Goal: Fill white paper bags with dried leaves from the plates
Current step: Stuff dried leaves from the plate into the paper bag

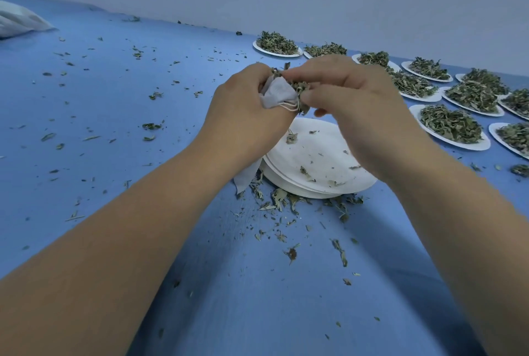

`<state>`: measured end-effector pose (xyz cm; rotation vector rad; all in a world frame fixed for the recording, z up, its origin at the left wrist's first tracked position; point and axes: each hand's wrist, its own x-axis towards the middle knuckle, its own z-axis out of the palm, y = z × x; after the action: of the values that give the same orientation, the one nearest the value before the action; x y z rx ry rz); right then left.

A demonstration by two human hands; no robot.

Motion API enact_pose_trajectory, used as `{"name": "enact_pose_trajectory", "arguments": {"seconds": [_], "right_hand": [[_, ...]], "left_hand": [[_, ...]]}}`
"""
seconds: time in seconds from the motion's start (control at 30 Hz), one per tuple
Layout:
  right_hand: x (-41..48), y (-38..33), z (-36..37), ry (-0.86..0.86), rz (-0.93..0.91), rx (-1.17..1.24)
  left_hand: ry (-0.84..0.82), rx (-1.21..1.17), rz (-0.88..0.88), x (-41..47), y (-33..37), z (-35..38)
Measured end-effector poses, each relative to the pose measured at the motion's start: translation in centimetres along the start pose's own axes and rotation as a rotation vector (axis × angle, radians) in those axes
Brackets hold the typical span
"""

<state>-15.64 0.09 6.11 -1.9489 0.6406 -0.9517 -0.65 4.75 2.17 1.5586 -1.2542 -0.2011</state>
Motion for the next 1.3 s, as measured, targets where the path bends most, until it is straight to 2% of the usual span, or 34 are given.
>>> {"name": "enact_pose_trajectory", "arguments": {"seconds": [0.17, 0.33, 0.47, 0.83, 1.03, 1.13, 1.3], "right_hand": [[0.0, -0.6, -1.8, -0.070, -0.091, -0.231], [1.0, -0.9, -2.8, -0.040, -0.062, -0.240], [1.4, -1.1, -3.5, -0.083, -0.004, -0.293], [-0.2, -1.0, -3.0, -0.176, -0.087, -0.439], [-0.7, -0.7, -2.9, -0.267, -0.035, -0.366], [-0.6, -0.9, -2.8, -0.328, -0.012, -0.326], [0.0, -1.0, -2.6, -0.186, -0.168, -0.309]], "left_hand": [[-0.014, 0.002, 0.027, -0.2, 0.3, 0.1], [-0.060, 0.113, 0.108, -0.4, 0.0, 0.2], [-0.069, 0.182, 0.154, -0.4, -0.5, 0.4], [-0.107, 0.077, 0.158, -0.5, 0.4, 0.3], [-0.167, 0.066, 0.215, -1.0, 0.5, 0.1], [-0.145, 0.032, 0.197, -0.9, 0.3, -0.2], [-0.108, 0.097, 0.225, -0.4, 0.3, -0.8]]}}
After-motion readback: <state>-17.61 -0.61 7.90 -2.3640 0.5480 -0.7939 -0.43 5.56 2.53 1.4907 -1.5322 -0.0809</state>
